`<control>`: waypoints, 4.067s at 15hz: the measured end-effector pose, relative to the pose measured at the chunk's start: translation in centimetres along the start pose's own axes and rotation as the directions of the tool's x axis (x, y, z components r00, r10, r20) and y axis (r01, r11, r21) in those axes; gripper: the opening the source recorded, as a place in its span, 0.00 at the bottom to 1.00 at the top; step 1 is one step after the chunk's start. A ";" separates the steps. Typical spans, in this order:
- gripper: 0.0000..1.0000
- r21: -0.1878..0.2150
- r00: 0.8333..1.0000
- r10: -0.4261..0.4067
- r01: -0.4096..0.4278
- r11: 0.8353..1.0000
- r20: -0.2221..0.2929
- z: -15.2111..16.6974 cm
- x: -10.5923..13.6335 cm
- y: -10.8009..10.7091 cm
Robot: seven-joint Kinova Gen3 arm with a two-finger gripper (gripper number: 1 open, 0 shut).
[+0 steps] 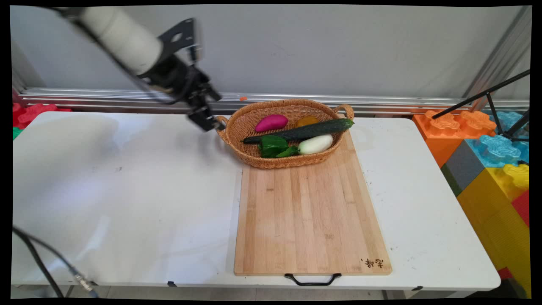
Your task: Pick up the cucumber from the vegetable basket, then place the picked object on the cutting board
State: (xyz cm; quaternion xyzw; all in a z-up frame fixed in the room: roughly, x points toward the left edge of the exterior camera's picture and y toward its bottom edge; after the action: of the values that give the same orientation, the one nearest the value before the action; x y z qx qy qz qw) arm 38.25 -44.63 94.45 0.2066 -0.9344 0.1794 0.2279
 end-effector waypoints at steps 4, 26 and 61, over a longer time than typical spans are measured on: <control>1.00 0.030 1.000 -0.004 0.005 1.000 -0.019 4.9 4.4 -2.2; 0.00 -0.068 1.000 0.025 -0.024 0.997 0.016 24.2 8.9 -4.6; 0.00 -0.192 0.993 0.099 -0.085 0.978 0.064 16.7 15.4 9.9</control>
State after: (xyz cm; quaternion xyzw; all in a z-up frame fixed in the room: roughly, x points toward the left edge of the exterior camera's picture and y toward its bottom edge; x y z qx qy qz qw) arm 15.26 -48.03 85.91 0.1472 -0.9635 0.0926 0.2036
